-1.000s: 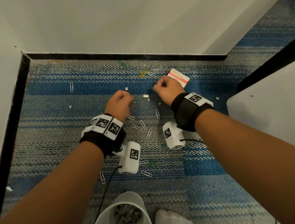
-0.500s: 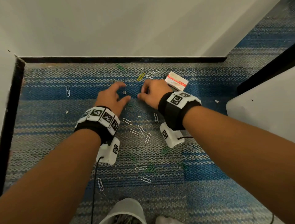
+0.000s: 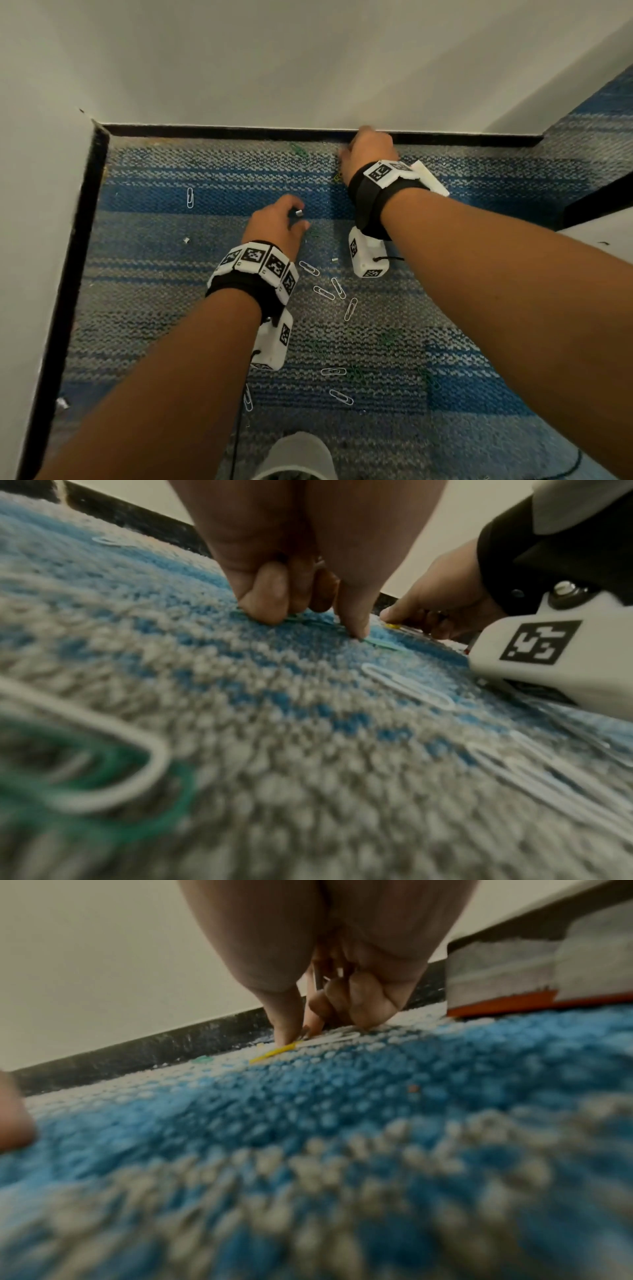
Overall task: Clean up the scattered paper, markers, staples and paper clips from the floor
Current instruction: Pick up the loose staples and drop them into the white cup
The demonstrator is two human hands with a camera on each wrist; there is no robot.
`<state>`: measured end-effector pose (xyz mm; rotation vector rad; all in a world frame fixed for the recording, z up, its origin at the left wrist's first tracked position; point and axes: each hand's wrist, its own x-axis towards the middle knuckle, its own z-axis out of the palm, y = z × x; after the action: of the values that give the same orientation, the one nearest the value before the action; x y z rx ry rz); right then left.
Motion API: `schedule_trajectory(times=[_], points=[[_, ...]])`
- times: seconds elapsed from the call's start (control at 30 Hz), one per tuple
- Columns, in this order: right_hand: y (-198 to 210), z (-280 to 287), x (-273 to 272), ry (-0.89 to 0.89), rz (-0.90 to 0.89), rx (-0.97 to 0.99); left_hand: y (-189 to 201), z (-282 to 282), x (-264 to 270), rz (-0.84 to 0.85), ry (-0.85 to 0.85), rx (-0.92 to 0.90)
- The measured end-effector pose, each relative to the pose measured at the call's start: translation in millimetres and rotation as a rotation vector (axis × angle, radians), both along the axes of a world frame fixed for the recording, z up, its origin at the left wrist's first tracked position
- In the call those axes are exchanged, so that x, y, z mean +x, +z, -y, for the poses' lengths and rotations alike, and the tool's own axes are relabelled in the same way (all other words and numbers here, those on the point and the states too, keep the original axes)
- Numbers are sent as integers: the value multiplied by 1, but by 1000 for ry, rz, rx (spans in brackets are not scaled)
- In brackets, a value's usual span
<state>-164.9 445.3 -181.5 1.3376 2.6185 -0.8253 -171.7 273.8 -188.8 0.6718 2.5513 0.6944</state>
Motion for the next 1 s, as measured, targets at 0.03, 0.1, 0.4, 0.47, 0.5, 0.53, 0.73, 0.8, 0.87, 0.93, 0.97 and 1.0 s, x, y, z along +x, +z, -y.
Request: schedule_trajectory(times=[0.03,0.1,0.4,0.47,0.5,0.53,0.73,0.8,0.87,0.93,0.97,1.0], points=[[1,-2,-2,16,17,21,-1,2,0,2,-1,-5],[4,-5,-3,54,48,17,-3,4,0,11,25,1],[24,30,51,-187,-377,-910,15,12,7,100,209,127],[19,35,76,21,-269,-778,20,19,5,367,339,199],[14,36,87,171,-185,-627,23,24,7,545,412,265],[10,40,96,306,-98,-496,28,29,9,698,453,332],[5,58,109,635,68,-123,51,69,20,966,401,504],[9,61,110,634,93,-95,58,81,25,938,388,499],[13,65,114,596,71,-122,66,91,32,886,365,487],[21,69,119,460,-30,-239,76,99,42,839,328,489],[27,72,123,383,-85,-322,82,104,48,826,302,499],[34,76,127,301,-145,-446,88,108,57,815,272,514]])
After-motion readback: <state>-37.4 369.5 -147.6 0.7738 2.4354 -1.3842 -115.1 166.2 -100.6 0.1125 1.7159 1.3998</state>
